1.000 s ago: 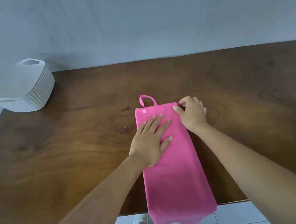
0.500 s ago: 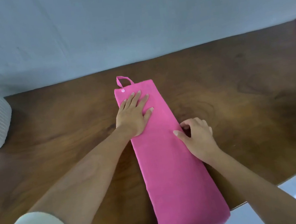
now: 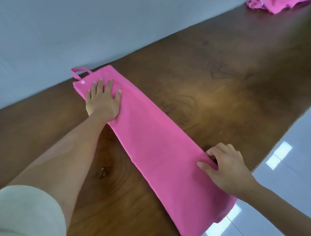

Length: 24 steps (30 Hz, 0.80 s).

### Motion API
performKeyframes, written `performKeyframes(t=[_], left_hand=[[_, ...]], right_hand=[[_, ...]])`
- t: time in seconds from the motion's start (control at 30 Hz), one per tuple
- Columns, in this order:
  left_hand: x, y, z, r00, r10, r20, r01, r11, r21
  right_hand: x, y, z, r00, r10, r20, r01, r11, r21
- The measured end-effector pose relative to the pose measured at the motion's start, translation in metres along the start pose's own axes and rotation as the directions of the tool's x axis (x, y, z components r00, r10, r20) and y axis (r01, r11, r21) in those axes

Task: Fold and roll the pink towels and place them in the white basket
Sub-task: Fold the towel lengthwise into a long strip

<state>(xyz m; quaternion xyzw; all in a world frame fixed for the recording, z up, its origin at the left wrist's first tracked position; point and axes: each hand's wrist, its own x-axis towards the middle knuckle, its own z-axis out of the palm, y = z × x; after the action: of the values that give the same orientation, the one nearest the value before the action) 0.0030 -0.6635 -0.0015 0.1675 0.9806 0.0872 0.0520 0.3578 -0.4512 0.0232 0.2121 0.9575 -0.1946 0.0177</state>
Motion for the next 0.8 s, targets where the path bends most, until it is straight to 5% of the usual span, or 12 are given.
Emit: performKeyframes(t=[0.17,0.33,0.8], left_hand=[[0.005,0.0,0.0,1.0,0.021,0.001,-0.021,0.999,0.033],[0.0,0.001,-0.001,1.0,-0.02,0.005,0.02,0.999,0.03],[-0.074,-0.003,0.01,0.906,-0.41,-0.099,0.4,0.91,-0.111]], right_hand=[[-0.018,0.005,0.0,0.996,0.085,-0.006,-0.085,0.996,-0.029],[-0.006,0.006,-0.012,0.974,0.223,-0.035,-0.217,0.969,0.118],[0.108,0.072,-0.062,0.99,0.129,-0.061,-0.138,0.977,-0.162]])
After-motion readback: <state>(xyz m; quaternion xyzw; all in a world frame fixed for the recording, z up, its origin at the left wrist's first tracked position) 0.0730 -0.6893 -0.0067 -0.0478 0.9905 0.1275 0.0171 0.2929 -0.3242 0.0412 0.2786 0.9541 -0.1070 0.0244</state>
